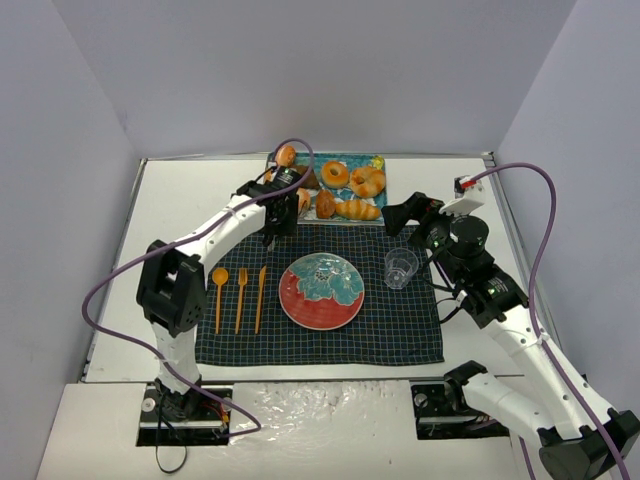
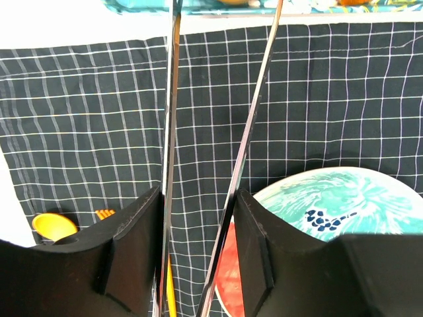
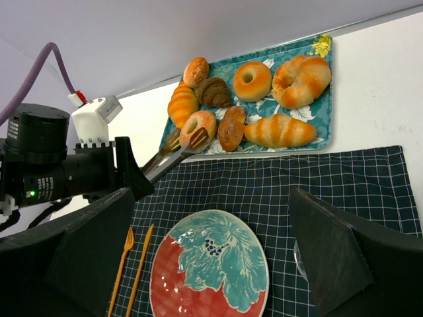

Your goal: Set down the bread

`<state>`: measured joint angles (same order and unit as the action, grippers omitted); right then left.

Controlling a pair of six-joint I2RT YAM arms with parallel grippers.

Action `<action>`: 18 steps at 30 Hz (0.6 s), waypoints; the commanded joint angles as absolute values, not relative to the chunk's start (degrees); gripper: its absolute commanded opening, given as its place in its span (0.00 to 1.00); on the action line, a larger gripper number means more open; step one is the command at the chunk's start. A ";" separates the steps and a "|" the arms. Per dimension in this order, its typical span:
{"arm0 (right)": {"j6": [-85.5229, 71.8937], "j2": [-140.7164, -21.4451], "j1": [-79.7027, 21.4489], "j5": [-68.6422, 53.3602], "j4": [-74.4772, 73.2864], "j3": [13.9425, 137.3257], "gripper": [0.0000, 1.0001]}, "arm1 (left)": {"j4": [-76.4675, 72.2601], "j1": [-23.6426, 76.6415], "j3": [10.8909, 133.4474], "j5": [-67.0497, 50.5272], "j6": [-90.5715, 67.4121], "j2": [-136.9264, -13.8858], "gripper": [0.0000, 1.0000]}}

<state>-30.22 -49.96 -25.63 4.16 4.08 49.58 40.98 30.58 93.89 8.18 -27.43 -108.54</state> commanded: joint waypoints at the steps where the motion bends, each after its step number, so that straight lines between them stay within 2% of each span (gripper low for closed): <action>1: -30.29 -50.28 -26.04 5.42 7.82 50.51 1.00 | 40.87 31.17 96.57 12.49 -26.51 -101.33 0.26; 18: -30.73 -50.86 -26.02 5.54 8.44 50.15 1.00 | 43.35 32.13 97.87 13.10 -25.58 -95.87 0.22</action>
<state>-30.22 -50.43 -25.63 4.16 4.08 49.58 43.55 31.33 94.94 11.45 -26.25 -101.78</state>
